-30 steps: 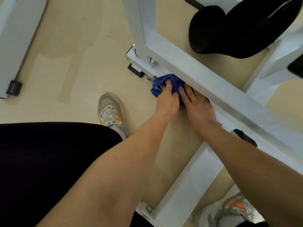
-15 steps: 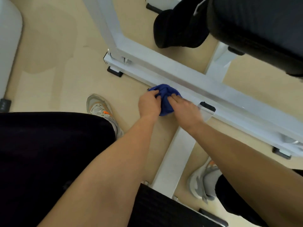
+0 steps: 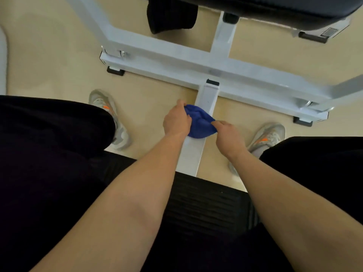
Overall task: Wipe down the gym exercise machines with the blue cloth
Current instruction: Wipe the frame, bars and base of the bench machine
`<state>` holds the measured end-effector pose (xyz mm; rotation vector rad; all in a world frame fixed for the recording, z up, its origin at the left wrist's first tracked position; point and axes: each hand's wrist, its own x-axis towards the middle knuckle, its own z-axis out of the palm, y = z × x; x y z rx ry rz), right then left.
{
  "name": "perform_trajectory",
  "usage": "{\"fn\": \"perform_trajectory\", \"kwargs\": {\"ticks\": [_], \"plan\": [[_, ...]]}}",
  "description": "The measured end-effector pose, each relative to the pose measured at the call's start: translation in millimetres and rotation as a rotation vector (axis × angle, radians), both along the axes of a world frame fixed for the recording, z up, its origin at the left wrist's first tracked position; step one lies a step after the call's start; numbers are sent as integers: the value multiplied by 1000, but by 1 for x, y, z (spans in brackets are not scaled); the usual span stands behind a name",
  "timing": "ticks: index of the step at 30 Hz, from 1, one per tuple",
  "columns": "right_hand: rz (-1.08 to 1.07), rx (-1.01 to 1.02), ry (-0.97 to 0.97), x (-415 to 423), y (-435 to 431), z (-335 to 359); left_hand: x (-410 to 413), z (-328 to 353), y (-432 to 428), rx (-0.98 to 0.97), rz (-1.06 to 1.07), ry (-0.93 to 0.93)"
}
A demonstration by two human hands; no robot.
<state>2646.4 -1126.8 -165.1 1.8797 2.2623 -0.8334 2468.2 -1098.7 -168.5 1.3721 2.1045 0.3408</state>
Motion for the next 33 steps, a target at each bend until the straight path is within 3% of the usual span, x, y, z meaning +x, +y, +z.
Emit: {"fn": "perform_trajectory", "kwargs": {"ticks": [4,9,15,21,24,27,33], "plan": [[-130,-141,96,-12,-8,-23,-3,-26,-7,-102,22,26],[-607,-389,441,-36,-11,-48,7,-57,-17,-252,-4,-109],[-835,-371,723,-50,-9,-65,23,-79,-15,-328,-55,-177],[-738,-258,563,-52,7,-81,24,-91,19,-230,27,-275],[-787,-200,581,-53,32,-84,27,-91,39,-187,22,-270],[-889,-201,636,-54,53,-87,29,-89,41,-188,15,-294],[-856,-303,435,-60,14,-82,18,-83,2,-297,-45,-212]]}}
